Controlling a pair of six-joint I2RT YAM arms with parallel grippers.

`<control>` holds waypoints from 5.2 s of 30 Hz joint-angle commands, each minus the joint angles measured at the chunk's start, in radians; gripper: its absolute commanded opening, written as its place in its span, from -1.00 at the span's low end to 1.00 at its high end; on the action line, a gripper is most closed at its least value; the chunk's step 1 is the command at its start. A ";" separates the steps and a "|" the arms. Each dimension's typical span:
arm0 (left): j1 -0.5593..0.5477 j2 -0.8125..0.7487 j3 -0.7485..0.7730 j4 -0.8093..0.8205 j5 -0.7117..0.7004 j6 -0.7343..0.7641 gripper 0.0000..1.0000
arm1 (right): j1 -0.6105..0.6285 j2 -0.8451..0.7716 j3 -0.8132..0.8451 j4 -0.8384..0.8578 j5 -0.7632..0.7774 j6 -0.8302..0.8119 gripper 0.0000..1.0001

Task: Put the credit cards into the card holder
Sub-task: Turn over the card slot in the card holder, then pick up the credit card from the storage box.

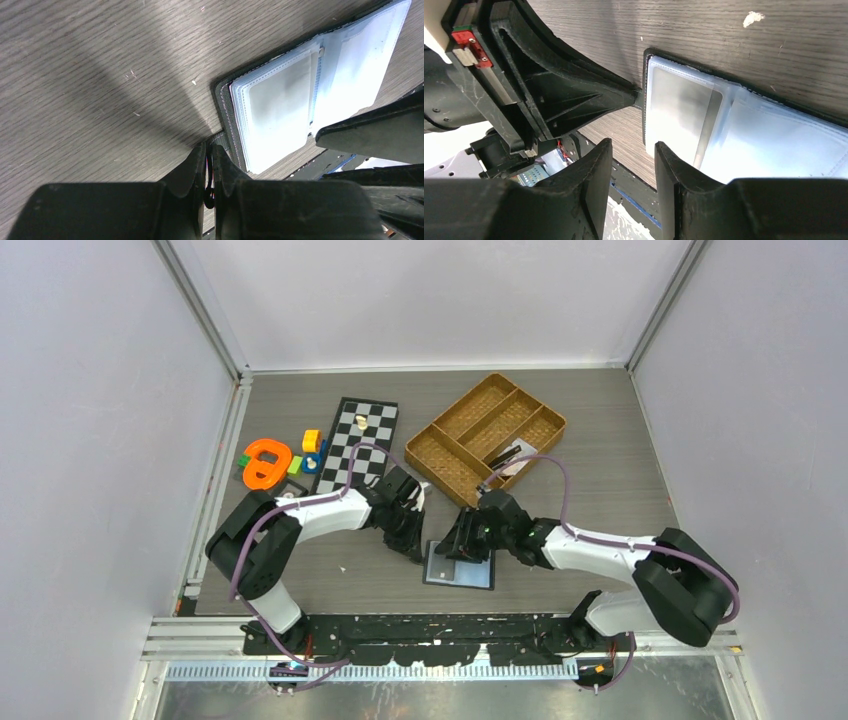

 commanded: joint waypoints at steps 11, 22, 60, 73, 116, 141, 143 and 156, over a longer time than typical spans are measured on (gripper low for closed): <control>0.018 -0.107 -0.027 -0.041 -0.097 0.031 -0.20 | 0.014 -0.097 0.197 -0.327 0.244 -0.171 0.04; 0.090 -0.173 0.184 -0.195 -0.144 0.112 0.43 | -0.298 -0.128 0.541 -0.792 0.487 -0.457 0.53; 0.219 0.018 0.522 -0.248 -0.021 0.175 0.39 | -0.681 0.466 0.823 -0.476 0.187 -0.529 -0.16; 0.243 0.022 0.517 -0.250 -0.017 0.180 0.40 | -0.681 0.519 0.850 -0.474 0.137 -0.521 -0.52; 0.289 -0.326 0.410 -0.075 0.367 0.187 0.46 | -0.551 -0.047 0.733 -0.577 -0.530 -0.713 -0.99; 0.216 -0.373 0.179 0.287 0.883 -0.098 -0.66 | -0.342 -0.058 0.796 -0.526 -0.694 -0.701 -0.99; 0.216 -0.380 0.167 0.301 0.878 -0.109 -0.80 | -0.342 -0.060 0.797 -0.532 -0.690 -0.705 -0.99; 0.214 -0.491 0.012 0.636 0.620 -0.281 -1.00 | -0.349 -0.143 0.687 -0.485 -0.547 -0.586 0.29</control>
